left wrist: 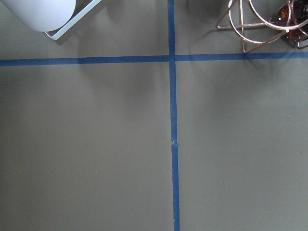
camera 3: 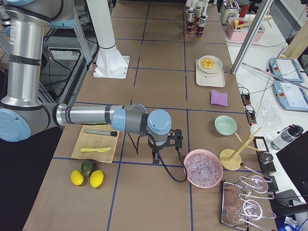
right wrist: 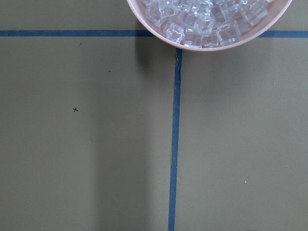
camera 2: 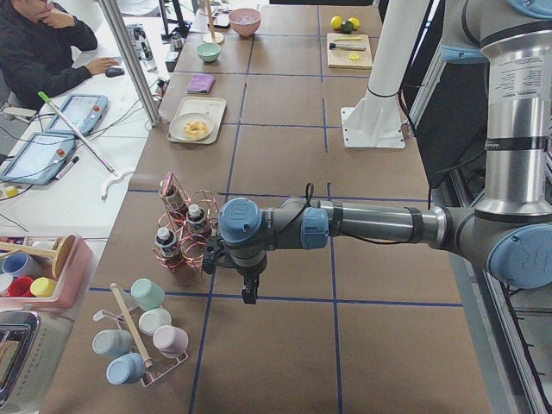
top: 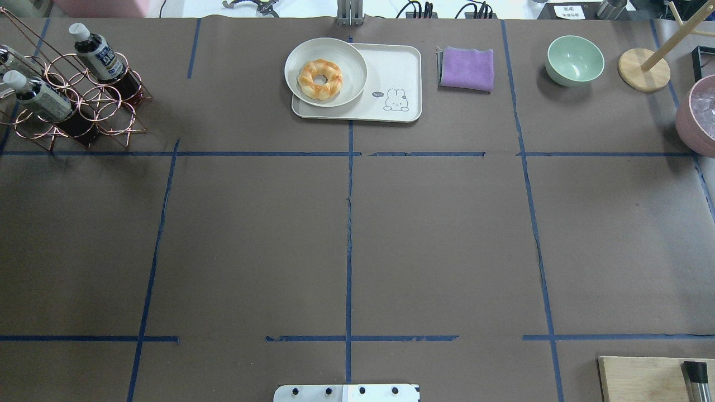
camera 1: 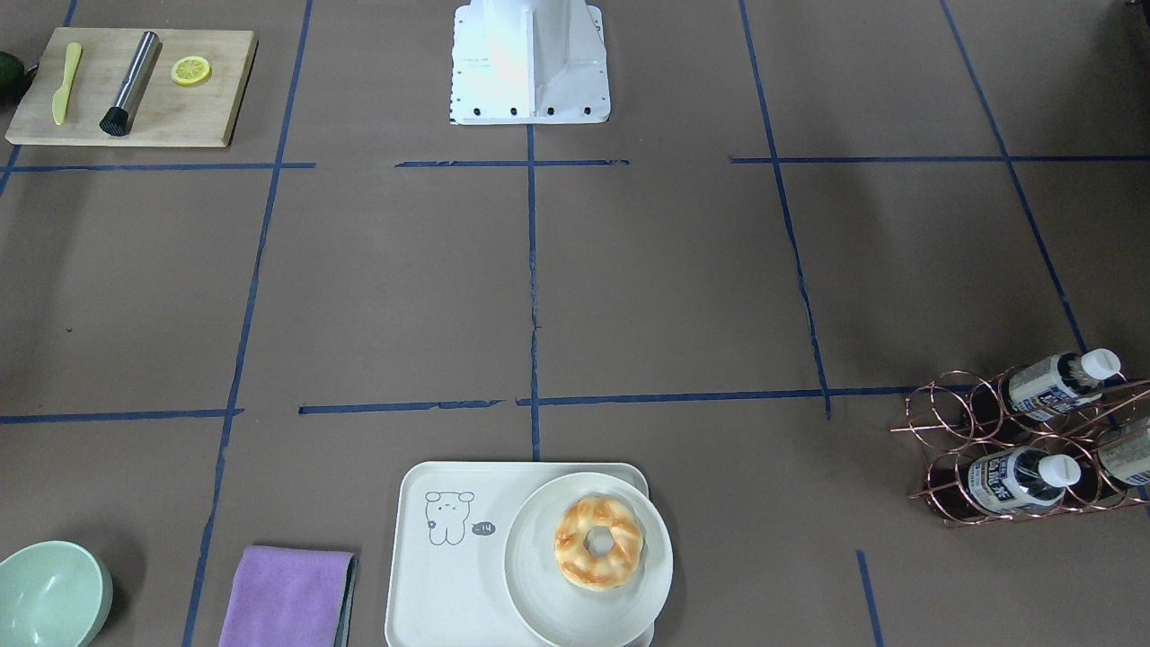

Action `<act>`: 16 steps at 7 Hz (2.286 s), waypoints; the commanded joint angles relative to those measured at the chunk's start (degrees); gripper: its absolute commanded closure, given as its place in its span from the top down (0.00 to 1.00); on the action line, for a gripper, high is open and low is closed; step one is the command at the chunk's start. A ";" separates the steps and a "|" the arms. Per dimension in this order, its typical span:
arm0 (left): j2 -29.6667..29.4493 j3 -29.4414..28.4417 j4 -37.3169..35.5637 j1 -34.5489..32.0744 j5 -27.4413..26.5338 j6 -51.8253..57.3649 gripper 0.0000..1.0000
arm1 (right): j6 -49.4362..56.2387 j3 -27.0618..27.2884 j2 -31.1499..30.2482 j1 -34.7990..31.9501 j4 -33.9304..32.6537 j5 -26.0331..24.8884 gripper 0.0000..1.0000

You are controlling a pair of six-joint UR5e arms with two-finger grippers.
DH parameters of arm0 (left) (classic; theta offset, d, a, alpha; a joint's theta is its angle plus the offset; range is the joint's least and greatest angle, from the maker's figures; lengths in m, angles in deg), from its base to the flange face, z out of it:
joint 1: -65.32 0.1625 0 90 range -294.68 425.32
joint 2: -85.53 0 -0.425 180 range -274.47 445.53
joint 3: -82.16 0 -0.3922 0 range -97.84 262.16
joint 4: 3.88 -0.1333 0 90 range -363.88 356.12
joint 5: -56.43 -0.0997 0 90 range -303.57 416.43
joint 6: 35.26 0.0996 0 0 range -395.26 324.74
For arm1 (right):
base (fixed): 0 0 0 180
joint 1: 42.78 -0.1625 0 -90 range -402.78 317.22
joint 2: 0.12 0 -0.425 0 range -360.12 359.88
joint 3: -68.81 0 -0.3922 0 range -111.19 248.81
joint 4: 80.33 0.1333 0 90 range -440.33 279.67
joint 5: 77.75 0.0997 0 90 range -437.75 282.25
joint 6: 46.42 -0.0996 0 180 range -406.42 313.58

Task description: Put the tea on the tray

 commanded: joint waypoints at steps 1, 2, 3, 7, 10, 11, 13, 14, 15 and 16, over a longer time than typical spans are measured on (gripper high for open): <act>0.00 -0.04 0.00 0.00 0.00 0.04 1.00 | 0.13 0.09 0.09 -0.04 0.00 -0.08 1.00; 0.00 -0.04 0.00 0.00 0.00 0.04 1.00 | 0.05 0.09 0.09 -0.04 0.00 -0.08 1.00; 0.00 -0.04 0.00 0.00 0.00 0.04 1.00 | 0.13 0.00 0.09 -0.04 0.00 -0.08 1.00; 0.00 0.05 0.09 0.00 0.00 0.13 1.00 | 0.05 0.09 0.35 -0.04 0.00 -0.08 1.00; -0.18 0.14 0.09 0.00 0.00 -0.14 1.00 | 0.05 0.09 0.44 -0.04 0.09 -0.08 1.00; -0.44 1.36 0.09 0.00 0.09 -0.23 1.00 | -0.04 0.18 0.44 -0.04 0.00 -0.08 1.00; -1.32 2.42 8.72 2.09 0.35 -0.57 1.00 | -0.13 0.27 0.44 -0.04 0.00 -0.08 1.00; -1.41 2.60 14.44 4.11 0.35 -7.89 1.00 | -0.04 0.35 0.53 -0.04 0.09 0.01 1.00; -1.49 2.95 23.90 7.44 0.00 -17.62 1.00 | -0.04 0.79 0.53 -0.04 0.09 -0.08 1.00; -1.50 3.04 31.48 9.65 -0.17 -26.24 1.00 | -0.04 0.79 0.53 -0.04 0.09 0.01 1.00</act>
